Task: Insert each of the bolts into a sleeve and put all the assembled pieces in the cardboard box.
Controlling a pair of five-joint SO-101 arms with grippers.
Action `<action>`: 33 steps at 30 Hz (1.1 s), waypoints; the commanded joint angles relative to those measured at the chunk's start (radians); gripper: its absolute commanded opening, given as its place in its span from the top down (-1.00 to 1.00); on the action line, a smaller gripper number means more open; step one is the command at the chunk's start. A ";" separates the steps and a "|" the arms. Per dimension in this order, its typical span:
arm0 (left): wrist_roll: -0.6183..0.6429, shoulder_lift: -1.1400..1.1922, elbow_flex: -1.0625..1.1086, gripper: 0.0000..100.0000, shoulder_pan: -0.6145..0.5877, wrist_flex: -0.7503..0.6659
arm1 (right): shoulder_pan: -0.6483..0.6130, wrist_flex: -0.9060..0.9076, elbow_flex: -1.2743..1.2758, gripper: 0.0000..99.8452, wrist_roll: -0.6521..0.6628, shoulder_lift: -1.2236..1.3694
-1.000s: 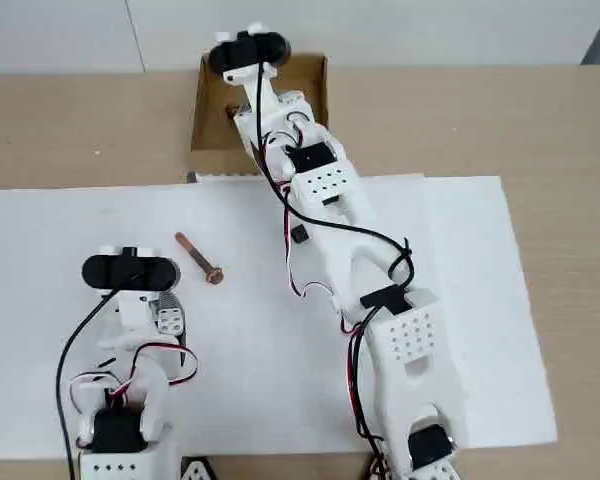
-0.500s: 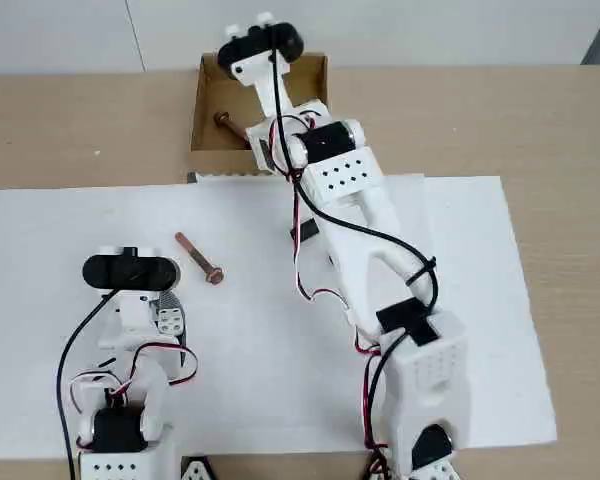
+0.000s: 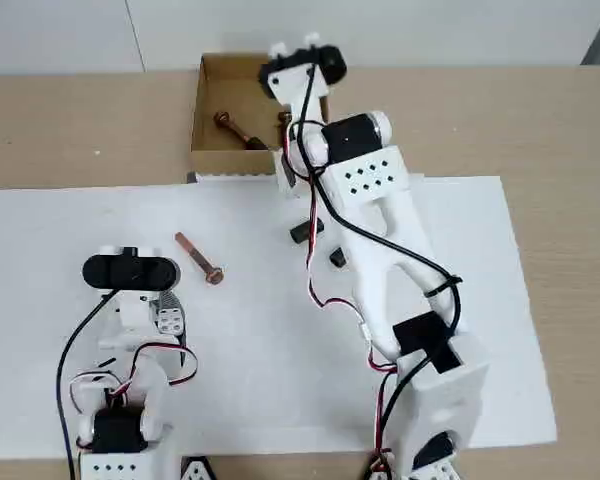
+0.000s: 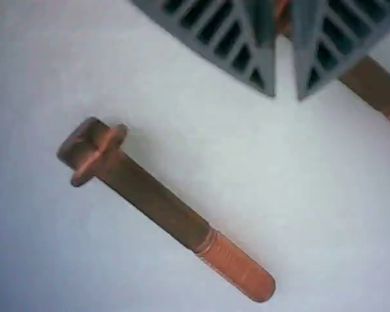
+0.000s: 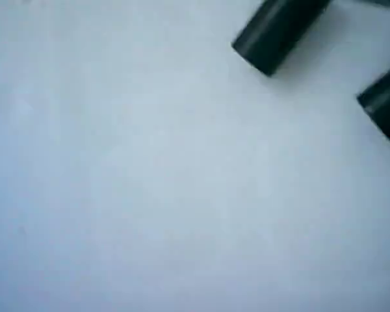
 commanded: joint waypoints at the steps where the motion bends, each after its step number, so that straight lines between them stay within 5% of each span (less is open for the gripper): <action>1: 0.002 -0.011 -0.007 0.99 0.000 0.005 | 0.008 0.048 -0.054 0.94 -0.123 -0.062; 6: 0.002 -0.011 -0.007 0.99 0.000 0.005 | 0.008 0.054 -0.049 0.93 -0.212 -0.061; 14: 0.002 -0.011 -0.007 0.99 -0.002 0.005 | 0.008 0.058 -0.029 0.57 -0.270 -0.061; 33: 0.002 -0.011 -0.007 0.99 -0.002 0.005 | 0.045 0.054 0.084 0.67 -0.351 0.074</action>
